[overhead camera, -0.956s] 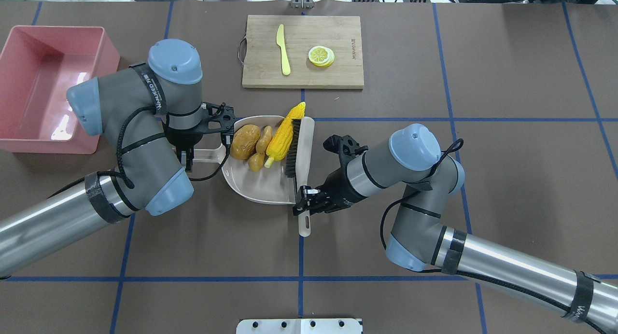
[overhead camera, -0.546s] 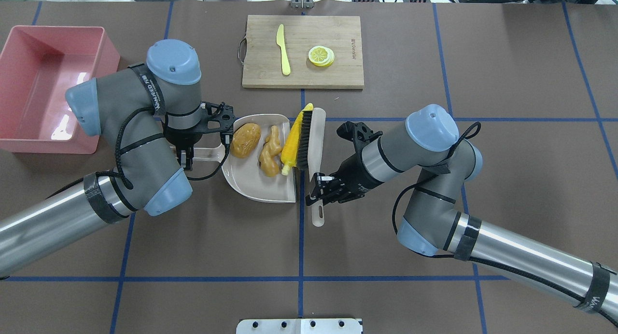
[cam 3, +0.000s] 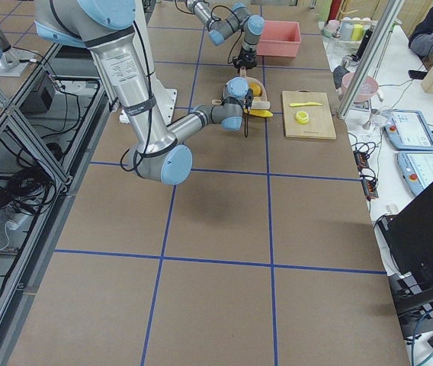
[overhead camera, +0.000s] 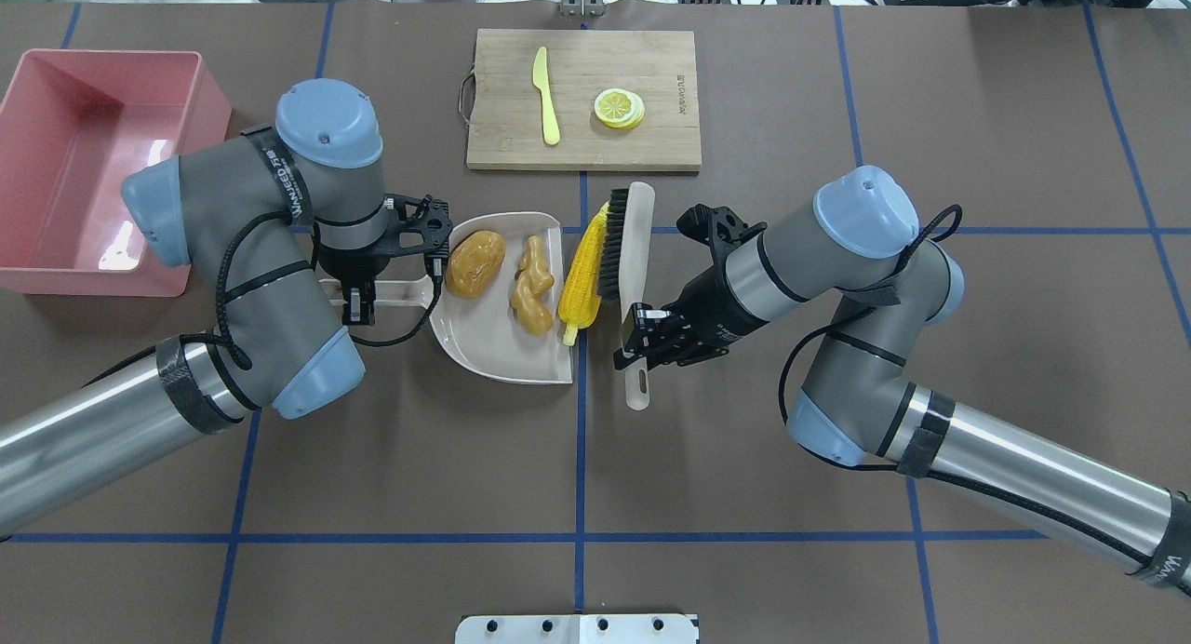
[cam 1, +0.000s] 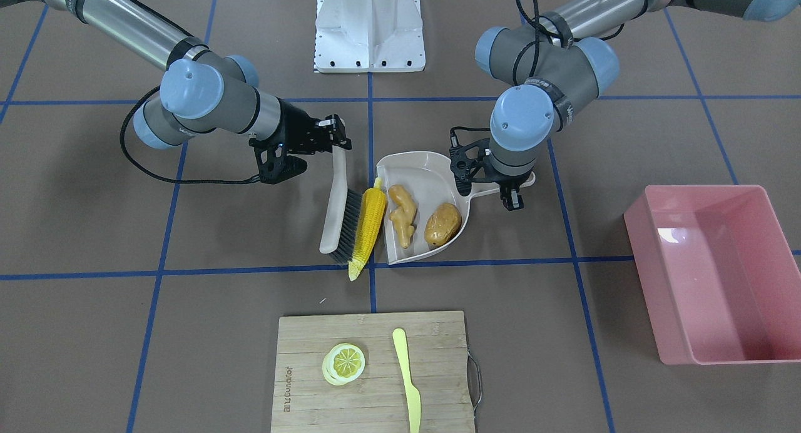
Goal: Sweep and dump trash into bin
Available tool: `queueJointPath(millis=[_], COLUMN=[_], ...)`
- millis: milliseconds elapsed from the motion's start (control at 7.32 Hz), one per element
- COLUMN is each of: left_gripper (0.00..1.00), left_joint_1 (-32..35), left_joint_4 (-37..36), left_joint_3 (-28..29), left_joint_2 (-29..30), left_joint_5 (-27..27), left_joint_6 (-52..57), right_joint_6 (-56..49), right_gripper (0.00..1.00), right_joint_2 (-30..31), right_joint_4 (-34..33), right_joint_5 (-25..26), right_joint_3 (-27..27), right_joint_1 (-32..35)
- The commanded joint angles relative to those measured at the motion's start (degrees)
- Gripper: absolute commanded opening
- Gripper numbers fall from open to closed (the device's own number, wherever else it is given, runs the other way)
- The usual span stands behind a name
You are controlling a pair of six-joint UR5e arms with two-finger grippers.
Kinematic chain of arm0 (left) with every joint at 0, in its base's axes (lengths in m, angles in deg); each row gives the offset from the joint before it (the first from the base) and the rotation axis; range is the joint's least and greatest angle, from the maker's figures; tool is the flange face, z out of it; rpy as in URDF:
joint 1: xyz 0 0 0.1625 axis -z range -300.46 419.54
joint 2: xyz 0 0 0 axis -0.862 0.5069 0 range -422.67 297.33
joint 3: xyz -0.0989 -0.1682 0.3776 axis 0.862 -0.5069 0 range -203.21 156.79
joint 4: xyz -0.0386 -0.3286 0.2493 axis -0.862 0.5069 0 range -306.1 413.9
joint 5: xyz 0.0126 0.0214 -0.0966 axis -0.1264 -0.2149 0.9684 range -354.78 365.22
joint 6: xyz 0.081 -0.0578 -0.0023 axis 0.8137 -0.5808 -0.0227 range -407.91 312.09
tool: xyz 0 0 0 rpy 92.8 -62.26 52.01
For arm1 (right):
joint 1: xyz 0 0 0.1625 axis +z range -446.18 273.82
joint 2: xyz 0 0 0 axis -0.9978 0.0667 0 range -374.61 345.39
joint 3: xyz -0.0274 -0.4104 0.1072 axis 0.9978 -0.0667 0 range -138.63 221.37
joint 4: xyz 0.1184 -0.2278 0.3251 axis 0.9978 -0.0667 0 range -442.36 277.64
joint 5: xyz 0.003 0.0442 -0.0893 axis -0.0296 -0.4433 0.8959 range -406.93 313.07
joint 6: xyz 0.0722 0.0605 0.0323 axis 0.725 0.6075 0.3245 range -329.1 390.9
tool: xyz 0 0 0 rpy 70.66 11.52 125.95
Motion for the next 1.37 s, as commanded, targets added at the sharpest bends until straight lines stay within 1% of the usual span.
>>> queueJointPath(millis=[0,410,819,1093,1229], left_gripper=[0.00,0.00,0.00,0.00,0.00], left_joint_1=[-0.10,-0.19,-0.19,-0.19,-0.19], left_joint_4=[0.33,0.07,-0.20,-0.29,-0.20], left_joint_3=[0.00,0.00,0.09,0.09,0.09], left_joint_2=[-0.17,-0.08,0.01,0.01,0.01], left_joint_5=[-0.09,-0.17,-0.17,-0.17,-0.17], left_joint_6=[-0.25,-0.25,-0.25,-0.25,-0.25], right_joint_6=[-0.61,-0.52,1.05,7.01,8.25], right_gripper=[0.00,0.00,0.00,0.00,0.00], right_joint_2=[1.16,0.73,0.64,0.73,0.73], right_joint_4=[-0.05,0.57,0.57,0.57,0.57], right_joint_5=[-0.30,0.40,-0.12,-2.40,-2.76], right_joint_3=[-0.02,-0.72,-2.04,-2.13,-2.30], right_joint_1=[0.37,-0.15,0.28,2.47,2.74])
